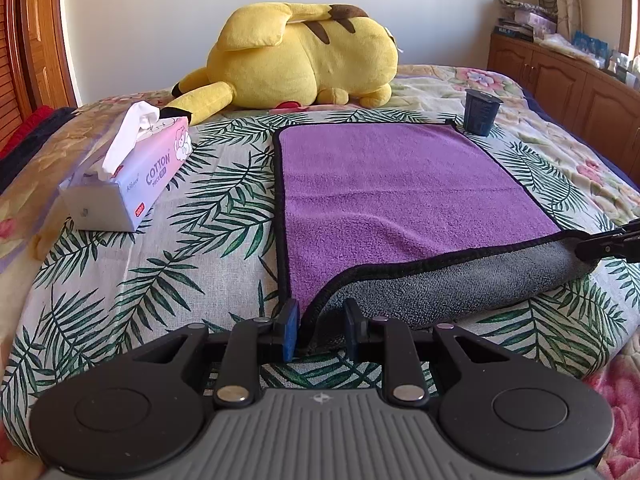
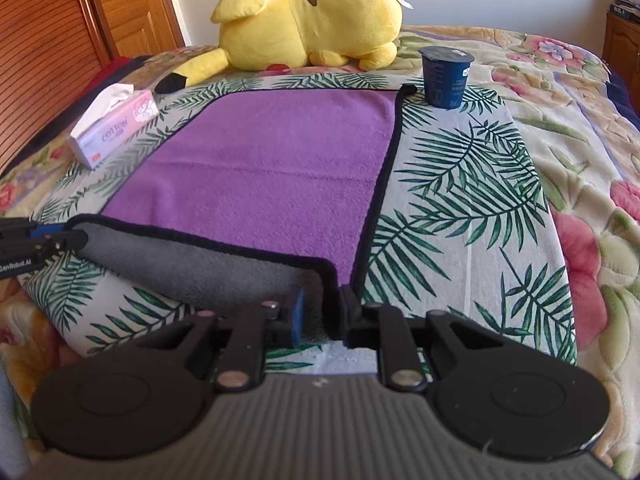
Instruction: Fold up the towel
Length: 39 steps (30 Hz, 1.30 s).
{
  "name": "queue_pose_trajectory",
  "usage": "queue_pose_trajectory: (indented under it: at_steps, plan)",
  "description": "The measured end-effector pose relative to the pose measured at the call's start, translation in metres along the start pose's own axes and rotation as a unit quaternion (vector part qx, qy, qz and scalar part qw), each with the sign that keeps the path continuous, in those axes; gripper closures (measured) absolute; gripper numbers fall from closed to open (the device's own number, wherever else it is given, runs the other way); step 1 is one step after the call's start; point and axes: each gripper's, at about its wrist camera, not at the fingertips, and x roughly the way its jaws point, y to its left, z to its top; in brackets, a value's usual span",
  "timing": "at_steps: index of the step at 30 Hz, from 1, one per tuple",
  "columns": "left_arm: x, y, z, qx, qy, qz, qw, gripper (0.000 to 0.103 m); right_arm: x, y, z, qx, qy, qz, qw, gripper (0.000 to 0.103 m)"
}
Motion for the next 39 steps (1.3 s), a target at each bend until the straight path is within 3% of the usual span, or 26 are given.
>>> queue_pose_trajectory:
  at_steps: [1,6,20,25,39]
  plan:
    - [0.000,0.000,0.000,0.000,-0.001,0.000,1.0000,0.103,0.000,0.000,0.000,-0.001,0.000,0.000,1.000,0.094]
    - [-0.003,0.001,0.001,-0.007,-0.010,0.003,0.9999,0.103,-0.001,0.000,0.001,-0.004,-0.009,-0.003,1.000,0.098]
    - [-0.015,0.000,0.011,-0.014,-0.044,-0.005,0.9989,0.103,-0.014,-0.003,0.007,0.005,-0.064,0.000,0.998,0.099]
    - [-0.007,-0.004,0.019,0.007,-0.049,-0.001,0.9988,0.103,-0.013,0.000,0.014,-0.005,-0.079,-0.003,0.997,0.099]
    - [0.001,0.002,0.038,0.004,-0.066,-0.007,0.9978,0.103,-0.008,-0.004,0.027,-0.021,-0.108,-0.010,0.994,0.099]
